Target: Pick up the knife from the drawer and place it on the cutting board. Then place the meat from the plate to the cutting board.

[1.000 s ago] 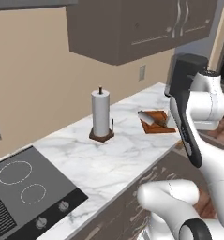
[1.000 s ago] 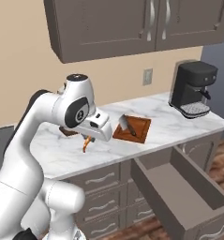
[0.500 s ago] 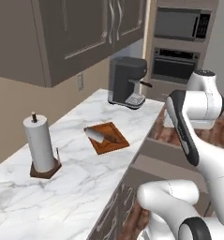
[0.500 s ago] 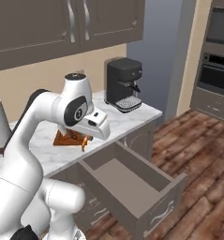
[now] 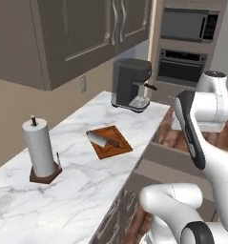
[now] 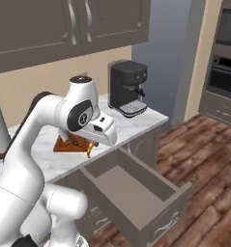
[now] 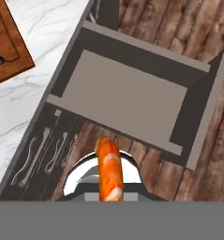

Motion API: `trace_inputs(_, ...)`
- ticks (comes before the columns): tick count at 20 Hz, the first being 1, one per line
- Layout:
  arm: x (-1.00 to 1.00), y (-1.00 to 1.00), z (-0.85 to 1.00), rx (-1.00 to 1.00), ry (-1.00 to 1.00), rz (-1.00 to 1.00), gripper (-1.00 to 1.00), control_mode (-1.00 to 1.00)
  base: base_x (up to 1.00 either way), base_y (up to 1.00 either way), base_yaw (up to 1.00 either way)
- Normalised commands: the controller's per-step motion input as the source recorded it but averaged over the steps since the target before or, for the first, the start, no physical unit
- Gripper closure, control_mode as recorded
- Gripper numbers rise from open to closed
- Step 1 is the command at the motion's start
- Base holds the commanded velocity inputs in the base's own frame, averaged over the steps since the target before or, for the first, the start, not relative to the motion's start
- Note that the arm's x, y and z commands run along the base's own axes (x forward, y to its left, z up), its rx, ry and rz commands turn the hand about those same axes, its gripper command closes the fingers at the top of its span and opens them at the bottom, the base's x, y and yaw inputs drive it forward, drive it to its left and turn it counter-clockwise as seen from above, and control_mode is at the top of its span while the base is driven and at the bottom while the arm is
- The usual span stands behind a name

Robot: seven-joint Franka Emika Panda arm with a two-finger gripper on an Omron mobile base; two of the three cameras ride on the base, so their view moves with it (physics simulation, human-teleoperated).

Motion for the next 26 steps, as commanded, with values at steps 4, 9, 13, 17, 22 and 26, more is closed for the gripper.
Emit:
trace_inputs(4,0.00,0.00,0.00,0.00,0.00,0.00,1.00,1.00,1.00,0.35,0.58)
trace_inputs(9,0.00,0.00,0.00,0.00,0.00,0.00,1.00,1.00,1.00,0.20,0.62)
trace_inputs(13,0.00,0.00,0.00,0.00,0.00,0.00,1.00,1.00,0.97,0.30,0.49)
trace_inputs(17,0.00,0.00,0.00,0.00,0.00,0.00,1.00,1.00,0.89,0.28,0.46)
trace_inputs(22,0.00,0.00,0.00,0.00,0.00,0.00,1.00,1.00,0.77,0.28,0.42)
trace_inputs(26,0.00,0.00,0.00,0.00,0.00,0.00,1.00,1.00,0.69,0.26,0.40)
